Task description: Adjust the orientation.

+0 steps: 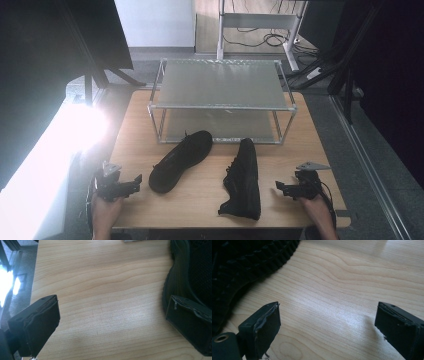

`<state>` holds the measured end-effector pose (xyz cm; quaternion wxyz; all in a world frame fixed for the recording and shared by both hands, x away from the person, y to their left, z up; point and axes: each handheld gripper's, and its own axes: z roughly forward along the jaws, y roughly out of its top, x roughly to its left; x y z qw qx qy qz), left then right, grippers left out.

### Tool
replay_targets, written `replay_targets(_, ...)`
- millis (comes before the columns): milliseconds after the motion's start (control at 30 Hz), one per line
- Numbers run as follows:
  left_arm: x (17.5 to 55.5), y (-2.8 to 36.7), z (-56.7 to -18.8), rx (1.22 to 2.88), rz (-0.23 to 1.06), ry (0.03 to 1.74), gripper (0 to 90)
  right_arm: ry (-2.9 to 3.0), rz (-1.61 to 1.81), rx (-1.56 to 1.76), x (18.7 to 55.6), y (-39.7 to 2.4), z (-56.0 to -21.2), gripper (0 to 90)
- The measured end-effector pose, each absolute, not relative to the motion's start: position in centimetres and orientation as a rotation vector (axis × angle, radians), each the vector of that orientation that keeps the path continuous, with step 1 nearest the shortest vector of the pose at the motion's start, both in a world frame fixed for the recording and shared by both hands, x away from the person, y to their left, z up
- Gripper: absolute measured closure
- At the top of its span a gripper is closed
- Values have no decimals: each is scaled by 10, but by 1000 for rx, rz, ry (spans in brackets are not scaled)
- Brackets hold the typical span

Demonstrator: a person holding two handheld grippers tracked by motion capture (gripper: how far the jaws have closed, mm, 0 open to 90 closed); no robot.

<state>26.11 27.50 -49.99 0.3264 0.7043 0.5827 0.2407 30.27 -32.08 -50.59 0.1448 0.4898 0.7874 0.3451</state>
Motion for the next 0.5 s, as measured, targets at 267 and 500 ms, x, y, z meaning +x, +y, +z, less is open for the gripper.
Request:
replay_targets(267,263,273,-499,1826,611,1498,0,2236,1010,1387,301,-321,-502,82)
replay_targets(500,264,272,-498,1849,612,1524,0,2243,1014,1388,302,-321,-504,89)
